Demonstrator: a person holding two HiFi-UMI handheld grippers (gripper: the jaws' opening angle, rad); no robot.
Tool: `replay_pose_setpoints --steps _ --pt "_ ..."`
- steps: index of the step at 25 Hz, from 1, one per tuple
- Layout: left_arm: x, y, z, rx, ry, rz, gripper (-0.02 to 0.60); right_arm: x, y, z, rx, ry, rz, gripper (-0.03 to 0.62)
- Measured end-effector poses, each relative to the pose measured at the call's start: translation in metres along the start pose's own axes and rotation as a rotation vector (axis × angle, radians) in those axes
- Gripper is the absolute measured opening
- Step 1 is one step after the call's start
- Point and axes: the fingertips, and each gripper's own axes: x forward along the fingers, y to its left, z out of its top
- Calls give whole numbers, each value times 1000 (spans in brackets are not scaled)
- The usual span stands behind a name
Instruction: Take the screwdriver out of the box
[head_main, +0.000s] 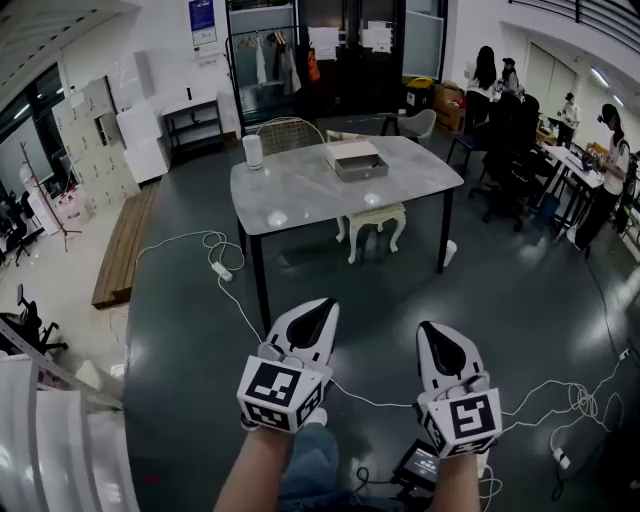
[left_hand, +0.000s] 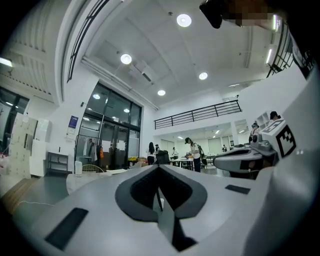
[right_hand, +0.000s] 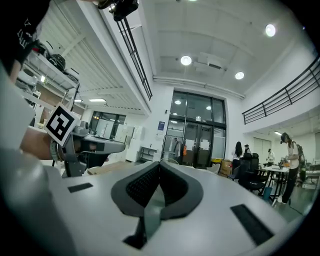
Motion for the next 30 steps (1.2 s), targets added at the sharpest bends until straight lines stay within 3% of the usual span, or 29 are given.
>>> replay_pose_setpoints --steps 9,17,30 --pt "113 91 12 -10 -33 -71 13 136 -48 7 -4 22 -42 25" --pt "192 162 2 -18 0 -130 14 246 -61 6 -8 34 -42 25" --pt "243 200 -12 -45 10 -142 12 303 -80 13 -6 7 -68 25"
